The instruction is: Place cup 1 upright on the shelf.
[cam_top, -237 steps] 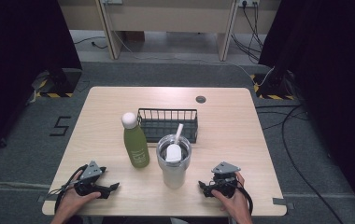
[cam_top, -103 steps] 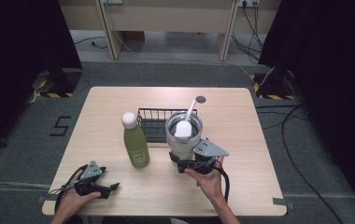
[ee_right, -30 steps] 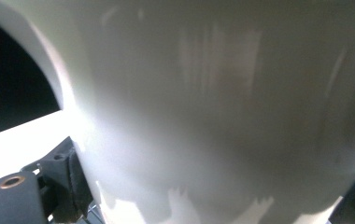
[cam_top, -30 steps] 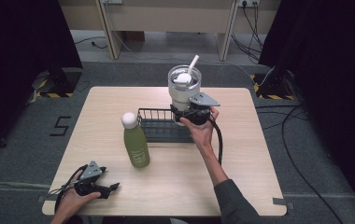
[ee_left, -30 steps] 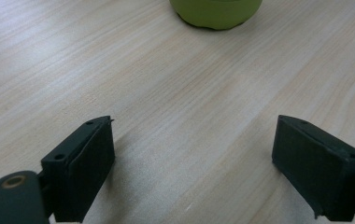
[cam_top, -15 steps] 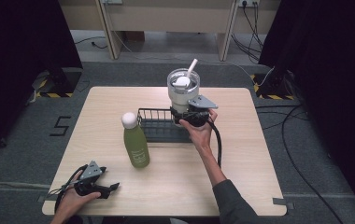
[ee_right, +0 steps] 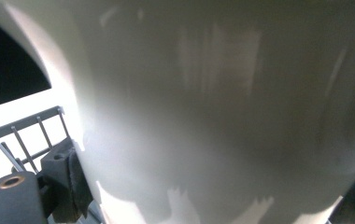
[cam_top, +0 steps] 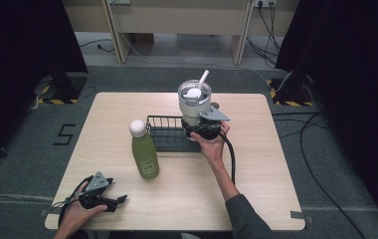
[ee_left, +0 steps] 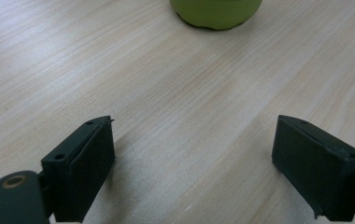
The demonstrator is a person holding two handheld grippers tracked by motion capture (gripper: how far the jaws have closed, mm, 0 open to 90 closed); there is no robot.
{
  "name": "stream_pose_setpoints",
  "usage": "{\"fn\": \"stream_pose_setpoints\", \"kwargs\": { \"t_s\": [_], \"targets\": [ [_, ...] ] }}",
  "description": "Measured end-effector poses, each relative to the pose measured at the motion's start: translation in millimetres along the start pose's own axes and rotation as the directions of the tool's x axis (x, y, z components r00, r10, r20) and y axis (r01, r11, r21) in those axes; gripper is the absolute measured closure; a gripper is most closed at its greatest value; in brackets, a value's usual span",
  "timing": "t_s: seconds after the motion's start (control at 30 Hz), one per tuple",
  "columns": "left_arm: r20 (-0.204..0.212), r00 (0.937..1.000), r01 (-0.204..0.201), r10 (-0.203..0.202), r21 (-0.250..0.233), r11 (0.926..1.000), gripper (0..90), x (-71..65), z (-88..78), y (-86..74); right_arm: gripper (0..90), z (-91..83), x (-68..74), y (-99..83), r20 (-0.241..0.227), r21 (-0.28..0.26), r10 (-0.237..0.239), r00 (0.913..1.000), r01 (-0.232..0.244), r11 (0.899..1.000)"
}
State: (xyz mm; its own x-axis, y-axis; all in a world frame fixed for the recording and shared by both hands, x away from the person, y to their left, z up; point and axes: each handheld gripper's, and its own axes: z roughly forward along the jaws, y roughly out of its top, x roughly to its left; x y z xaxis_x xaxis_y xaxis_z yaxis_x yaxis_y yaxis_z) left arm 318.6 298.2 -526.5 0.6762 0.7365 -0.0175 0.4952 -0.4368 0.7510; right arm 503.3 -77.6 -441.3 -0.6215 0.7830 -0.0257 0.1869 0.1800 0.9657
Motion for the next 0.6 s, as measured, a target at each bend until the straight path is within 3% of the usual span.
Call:
{"fn": "stream_pose_setpoints", "kwargs": {
  "t_s": [0.33,0.5,0.6],
  "targets": [
    [0.002,1.0,0.002,-0.002,0.0,1.0,12.4,-0.1,0.0,0.0,11.3,4.5,-2.5,-13.8,0.006,0.011,0.01,0.9999,-0.01,1.0],
    [0.001,1.0,0.002,-0.002,0.0,1.0,12.4,-0.2,0.0,-0.1,11.1,4.0,-4.5,-17.5,-0.024,0.003,-0.008,0.9997,0.008,1.0],
    [0.001,1.0,0.002,-0.002,0.0,1.0,12.4,-0.2,0.1,-0.1,11.0,3.7,-4.9,-17.4,-0.02,0.01,0.006,0.9998,-0.006,1.0]
  ]
}}
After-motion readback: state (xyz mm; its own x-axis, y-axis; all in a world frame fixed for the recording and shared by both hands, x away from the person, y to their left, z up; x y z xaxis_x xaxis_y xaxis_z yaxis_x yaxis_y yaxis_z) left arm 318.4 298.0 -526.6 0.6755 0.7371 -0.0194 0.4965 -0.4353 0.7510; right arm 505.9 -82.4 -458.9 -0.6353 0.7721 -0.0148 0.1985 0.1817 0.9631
